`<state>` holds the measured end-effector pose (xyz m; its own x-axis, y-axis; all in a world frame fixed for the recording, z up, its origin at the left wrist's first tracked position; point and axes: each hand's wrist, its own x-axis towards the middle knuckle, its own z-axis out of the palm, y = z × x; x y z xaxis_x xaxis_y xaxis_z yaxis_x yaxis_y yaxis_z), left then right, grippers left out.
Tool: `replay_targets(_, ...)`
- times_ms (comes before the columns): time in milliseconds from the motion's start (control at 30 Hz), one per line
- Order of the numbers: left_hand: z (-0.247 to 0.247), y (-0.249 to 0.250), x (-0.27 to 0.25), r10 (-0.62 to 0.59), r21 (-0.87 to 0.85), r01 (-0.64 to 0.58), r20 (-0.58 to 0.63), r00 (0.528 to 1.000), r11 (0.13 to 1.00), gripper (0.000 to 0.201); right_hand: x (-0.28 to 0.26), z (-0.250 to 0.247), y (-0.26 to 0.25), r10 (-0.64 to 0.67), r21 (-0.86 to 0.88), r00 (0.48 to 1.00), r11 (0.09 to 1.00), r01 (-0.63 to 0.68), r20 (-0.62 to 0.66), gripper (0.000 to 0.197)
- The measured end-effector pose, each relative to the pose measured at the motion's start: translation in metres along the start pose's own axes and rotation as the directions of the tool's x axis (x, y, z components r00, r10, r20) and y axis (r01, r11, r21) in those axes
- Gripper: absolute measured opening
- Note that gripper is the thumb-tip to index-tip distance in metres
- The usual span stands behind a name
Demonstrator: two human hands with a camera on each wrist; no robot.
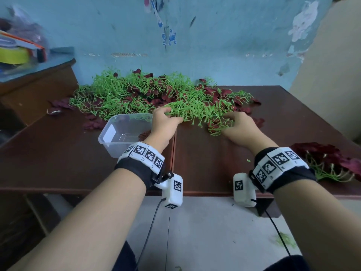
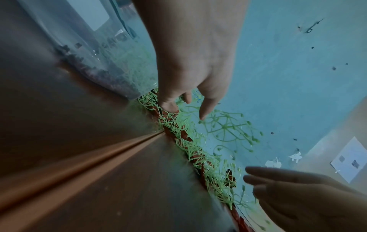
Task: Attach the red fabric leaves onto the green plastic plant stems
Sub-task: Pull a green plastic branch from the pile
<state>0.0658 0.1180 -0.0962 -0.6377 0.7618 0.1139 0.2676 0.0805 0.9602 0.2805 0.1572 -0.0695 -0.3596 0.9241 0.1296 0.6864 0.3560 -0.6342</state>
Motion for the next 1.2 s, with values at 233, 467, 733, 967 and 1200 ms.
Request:
replay_targets(233,0.000,0.002,-0.016,0.020,-0.013,-0.019,0.066,0.998,1.000,0.053,-0.004,0.011,-0.018,-0.192,0.124,0.976,0.971,0.204,-0.099,0.075)
replay_targets(467,-0.003,0.004,-0.029,0.040,-0.106,-0.021,0.178,0.983,0.994,0.030,0.002,0.014,-0.013,-0.087,0.188,0.977,0.974,0.124,-0.197,0.008)
replay_targets(733,0.004,-0.005,-0.026,0.058,-0.093,-0.044,0.157,0.986,0.995,0.028,0.004,0.020,0.000,-0.036,0.261,0.995,0.964,0.060,-0.098,0.005)
replay_targets(967,0.007,-0.004,-0.033,0.153,-0.151,-0.103,0.371,0.916,0.983,0.022,-0.004,0.022,-0.011,-0.019,0.510,1.000,0.860,0.015,0.003,0.005)
replay_targets(1200,0.006,-0.017,-0.028,0.148,-0.242,-0.065,0.341,0.928,0.968,0.019,-0.002,0.026,-0.010,0.009,0.553,0.999,0.832,-0.032,0.045,0.007)
